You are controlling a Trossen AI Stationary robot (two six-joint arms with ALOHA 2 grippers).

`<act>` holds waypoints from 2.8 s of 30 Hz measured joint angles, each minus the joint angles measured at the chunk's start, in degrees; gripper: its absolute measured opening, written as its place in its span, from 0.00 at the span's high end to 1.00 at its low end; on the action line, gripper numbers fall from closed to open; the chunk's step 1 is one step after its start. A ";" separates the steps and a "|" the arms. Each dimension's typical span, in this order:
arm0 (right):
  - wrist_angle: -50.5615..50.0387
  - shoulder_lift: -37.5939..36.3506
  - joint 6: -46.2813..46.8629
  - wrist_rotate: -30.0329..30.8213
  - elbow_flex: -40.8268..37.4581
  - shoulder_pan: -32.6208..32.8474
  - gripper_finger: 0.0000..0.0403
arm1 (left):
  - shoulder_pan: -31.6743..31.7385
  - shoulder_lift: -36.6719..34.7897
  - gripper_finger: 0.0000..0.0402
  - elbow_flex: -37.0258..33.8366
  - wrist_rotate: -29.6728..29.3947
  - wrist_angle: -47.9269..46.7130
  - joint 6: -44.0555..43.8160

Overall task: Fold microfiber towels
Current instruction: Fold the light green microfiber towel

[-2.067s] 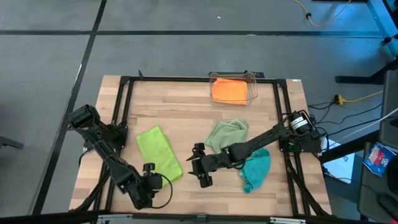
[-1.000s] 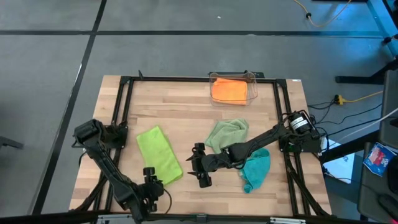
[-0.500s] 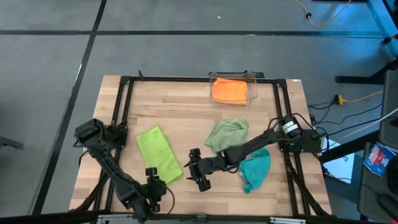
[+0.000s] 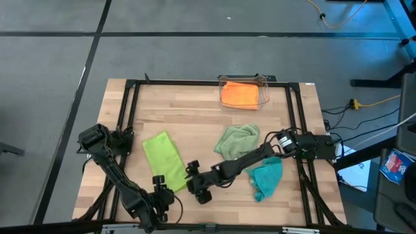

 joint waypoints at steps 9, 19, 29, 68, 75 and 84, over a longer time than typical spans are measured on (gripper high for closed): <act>-2.81 2.35 0.20 2.08 3.50 -0.34 0.38 | 0.00 0.00 0.59 -0.02 0.54 0.73 0.00; -2.87 2.53 0.20 1.69 3.39 -0.71 0.59 | 0.07 0.00 0.59 -0.04 0.52 3.02 0.00; -2.78 2.64 0.22 2.26 3.28 -0.86 0.76 | 0.09 0.00 0.59 -0.04 0.50 3.36 0.02; -1.04 2.73 4.87 -1.04 3.20 -1.32 0.98 | 0.78 4.85 0.59 0.31 12.36 -3.49 -5.91; -1.17 2.70 4.94 -1.24 3.20 -1.30 0.98 | 0.55 5.29 0.59 3.05 10.23 -9.90 -4.69; -1.39 2.66 4.87 -2.46 3.22 -1.35 0.97 | 0.55 5.28 0.59 5.74 9.63 -12.55 -5.54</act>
